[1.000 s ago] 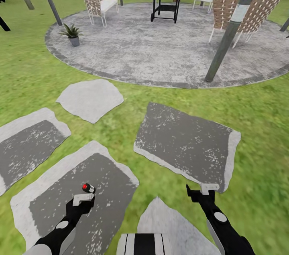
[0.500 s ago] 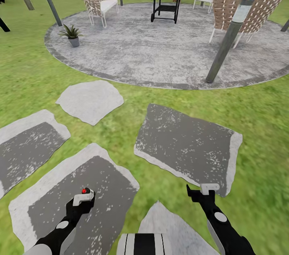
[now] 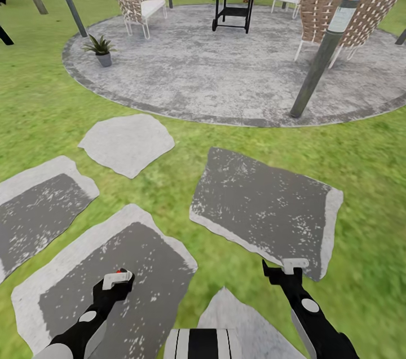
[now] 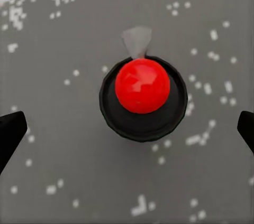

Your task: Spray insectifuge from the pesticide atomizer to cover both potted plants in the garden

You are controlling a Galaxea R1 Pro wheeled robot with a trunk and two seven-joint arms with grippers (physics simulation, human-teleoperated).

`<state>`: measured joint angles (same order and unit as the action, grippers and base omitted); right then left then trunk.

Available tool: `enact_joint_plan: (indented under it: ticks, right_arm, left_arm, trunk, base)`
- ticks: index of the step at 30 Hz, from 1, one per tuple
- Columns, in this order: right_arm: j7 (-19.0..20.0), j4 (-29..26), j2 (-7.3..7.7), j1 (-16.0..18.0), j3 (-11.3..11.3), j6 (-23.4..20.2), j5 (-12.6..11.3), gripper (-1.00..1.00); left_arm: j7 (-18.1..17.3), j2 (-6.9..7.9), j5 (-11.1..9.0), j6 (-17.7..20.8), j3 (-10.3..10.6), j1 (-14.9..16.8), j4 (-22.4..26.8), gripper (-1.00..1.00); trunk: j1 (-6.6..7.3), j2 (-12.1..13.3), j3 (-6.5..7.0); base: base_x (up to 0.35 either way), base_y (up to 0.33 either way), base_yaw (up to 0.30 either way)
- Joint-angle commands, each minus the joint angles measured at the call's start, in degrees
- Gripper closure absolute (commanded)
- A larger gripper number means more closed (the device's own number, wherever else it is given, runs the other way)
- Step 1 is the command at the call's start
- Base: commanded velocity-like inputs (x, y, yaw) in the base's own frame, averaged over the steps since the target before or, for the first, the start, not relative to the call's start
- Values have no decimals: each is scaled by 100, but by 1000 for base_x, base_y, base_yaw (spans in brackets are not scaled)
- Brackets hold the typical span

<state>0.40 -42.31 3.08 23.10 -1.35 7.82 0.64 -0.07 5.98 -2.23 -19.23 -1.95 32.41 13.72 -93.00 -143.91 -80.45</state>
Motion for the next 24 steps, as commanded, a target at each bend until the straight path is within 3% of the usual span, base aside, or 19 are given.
enact_joint_plan:
  ticks: [1, 8, 24]
  right_arm:
    - [4, 3, -1, 2, -6, 17, 3, -100]
    - [4, 3, 0, 2, -6, 18, -1, -100]
    - [4, 3, 0, 2, -6, 17, 1, -100]
  left_arm:
    - [-2, -1, -23, -17, -5, 2, -5, -100]
    - [-2, -1, -23, -18, -7, 2, -9, -100]
    - [-2, -1, -23, -16, -5, 2, -9, -100]
  trunk:
    - [1, -1, -6]
    - [-12, -8, -170]
    - [-12, -8, -181]
  base:
    - [2, 1, 0]
    - [0, 0, 0]
    - [16, 0, 0]
